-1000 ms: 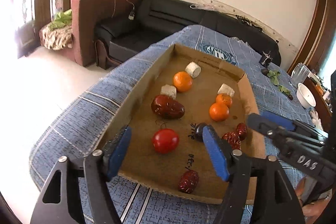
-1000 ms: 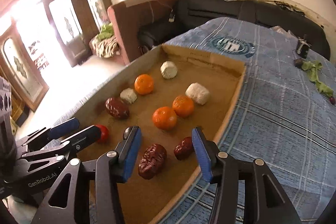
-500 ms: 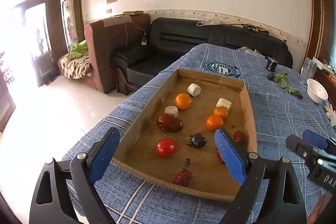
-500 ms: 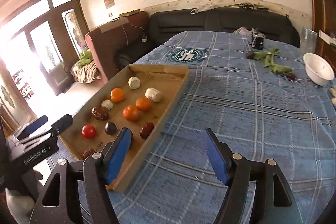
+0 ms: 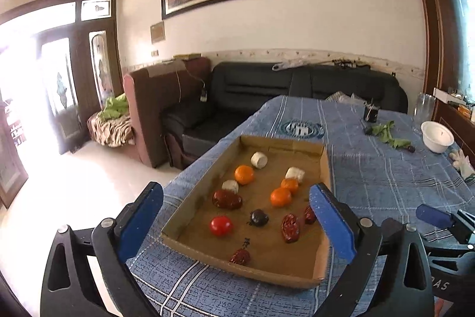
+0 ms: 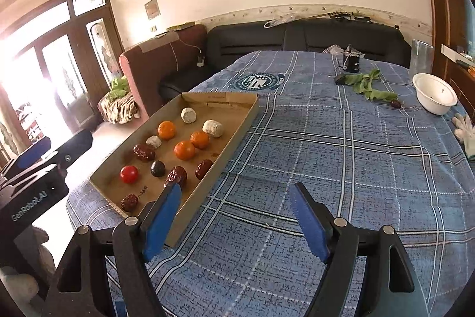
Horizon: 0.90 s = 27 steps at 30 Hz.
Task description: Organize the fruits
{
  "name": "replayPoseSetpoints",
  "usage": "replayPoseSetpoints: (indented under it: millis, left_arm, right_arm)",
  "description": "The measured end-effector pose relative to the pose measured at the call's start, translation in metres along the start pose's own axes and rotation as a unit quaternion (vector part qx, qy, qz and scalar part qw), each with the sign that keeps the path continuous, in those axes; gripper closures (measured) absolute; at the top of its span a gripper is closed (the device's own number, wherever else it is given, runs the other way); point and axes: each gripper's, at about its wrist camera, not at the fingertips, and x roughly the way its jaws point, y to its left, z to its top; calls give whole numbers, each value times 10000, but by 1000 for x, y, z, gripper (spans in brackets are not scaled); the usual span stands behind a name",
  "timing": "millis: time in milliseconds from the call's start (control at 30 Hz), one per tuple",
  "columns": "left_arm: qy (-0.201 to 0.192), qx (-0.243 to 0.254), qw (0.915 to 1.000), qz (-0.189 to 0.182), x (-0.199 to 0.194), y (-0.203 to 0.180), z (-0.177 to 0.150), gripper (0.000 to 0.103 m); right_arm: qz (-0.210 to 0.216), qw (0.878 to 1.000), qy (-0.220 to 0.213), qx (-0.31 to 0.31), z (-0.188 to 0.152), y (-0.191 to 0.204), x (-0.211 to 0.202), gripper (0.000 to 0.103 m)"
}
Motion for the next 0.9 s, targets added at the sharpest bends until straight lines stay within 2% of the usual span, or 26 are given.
replayPoseSetpoints:
  millis: [200, 300, 433, 500, 733, 900]
  left_arm:
    - [-191, 82, 9998, 3, -12, -9, 2, 3]
    - [-507, 102, 9986, 68, -24, -12, 2, 3]
    - [-1179, 75, 9924, 354, -49, -16, -4, 0]
    - [-1253, -4, 9908, 508, -52, -16, -4, 0]
    - [-387, -78, 9985, 368, -22, -16, -4, 0]
    - [223, -119, 9996, 87, 3, -16, -14, 0]
  right_arm:
    - [-134, 9999, -16, 12, -4, -3, -4, 18]
    - [-211, 9998, -38, -32, -7, -2, -6, 18]
    - [-191, 9998, -52, -64, -8, -1, -8, 16]
    - [-171, 9998, -46, -65, -9, -1, -8, 16]
    - [-144, 9999, 69, -42, -13, -1, -1, 15]
    - [-156, 9997, 160, -40, -16, -2, 7, 15]
